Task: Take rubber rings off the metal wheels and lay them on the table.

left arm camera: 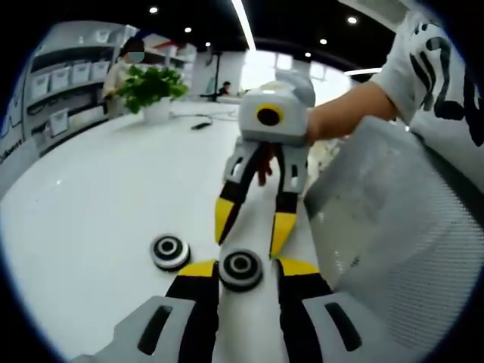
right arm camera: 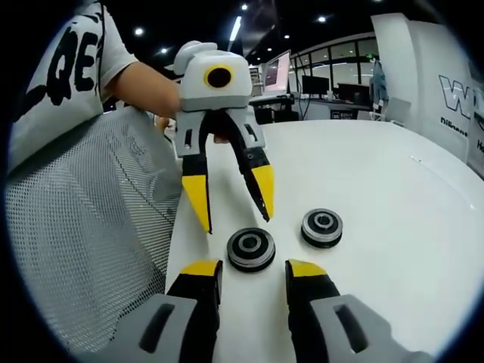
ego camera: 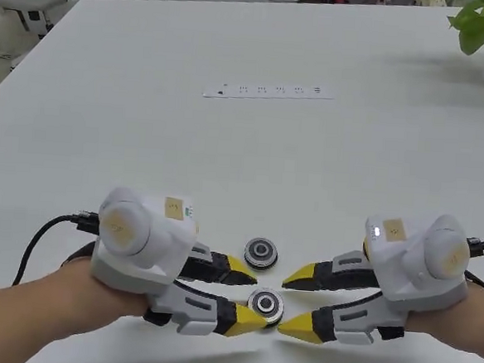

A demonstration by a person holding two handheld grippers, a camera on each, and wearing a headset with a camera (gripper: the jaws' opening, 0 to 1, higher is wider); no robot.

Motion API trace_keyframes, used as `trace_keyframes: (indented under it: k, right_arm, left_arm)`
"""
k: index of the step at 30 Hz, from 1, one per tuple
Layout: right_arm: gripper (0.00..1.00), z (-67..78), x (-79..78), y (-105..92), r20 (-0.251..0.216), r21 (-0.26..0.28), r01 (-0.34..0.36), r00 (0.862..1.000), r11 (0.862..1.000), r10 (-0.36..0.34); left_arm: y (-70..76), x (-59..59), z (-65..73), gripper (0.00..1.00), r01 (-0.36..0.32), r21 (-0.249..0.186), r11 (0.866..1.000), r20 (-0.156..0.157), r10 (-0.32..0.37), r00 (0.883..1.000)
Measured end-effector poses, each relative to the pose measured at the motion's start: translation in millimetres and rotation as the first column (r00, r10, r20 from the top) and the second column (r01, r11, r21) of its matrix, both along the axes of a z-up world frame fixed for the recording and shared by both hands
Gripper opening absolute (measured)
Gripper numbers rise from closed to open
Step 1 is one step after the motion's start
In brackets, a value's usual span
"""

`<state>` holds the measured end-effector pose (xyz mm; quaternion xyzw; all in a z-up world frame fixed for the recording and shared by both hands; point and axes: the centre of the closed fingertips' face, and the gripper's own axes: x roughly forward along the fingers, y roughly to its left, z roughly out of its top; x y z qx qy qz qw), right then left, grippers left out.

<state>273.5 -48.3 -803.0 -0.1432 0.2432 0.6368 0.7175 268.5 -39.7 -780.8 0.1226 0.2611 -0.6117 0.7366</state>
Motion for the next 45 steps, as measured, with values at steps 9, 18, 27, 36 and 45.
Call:
trace_keyframes:
  k: [9,18,27,36,45]
  right_arm:
    - [0.30,0.3,0.1,0.2,-0.002,0.002,0.004,1.000,1.000,-0.004]
    - [0.29,-2.6,-1.0,0.8,-0.006,0.000,0.005,1.000,1.000,-0.005]
    - [0.29,0.7,2.3,4.2,-0.001,0.017,0.017,1.000,1.000,-0.017]
    - [0.28,-2.2,1.2,9.9,0.005,0.016,0.011,1.000,1.000,-0.011]
    - [0.25,-5.1,0.5,16.2,0.003,0.023,0.012,1.000,1.000,-0.012]
  left_arm:
    - [-4.6,-1.4,-8.7,0.25,0.013,0.028,1.000,0.015,-0.013,1.000]
    - [-7.1,1.6,-13.7,0.18,0.012,0.051,0.999,0.060,-0.015,0.998]
    - [-6.9,4.3,-15.1,0.14,0.016,0.068,0.998,0.120,-0.024,0.993]
    - [-6.3,4.8,-14.9,0.14,0.007,0.072,0.997,0.130,-0.017,0.991]
    - [-6.1,4.3,-14.4,0.14,0.004,0.070,0.998,0.133,-0.013,0.991]
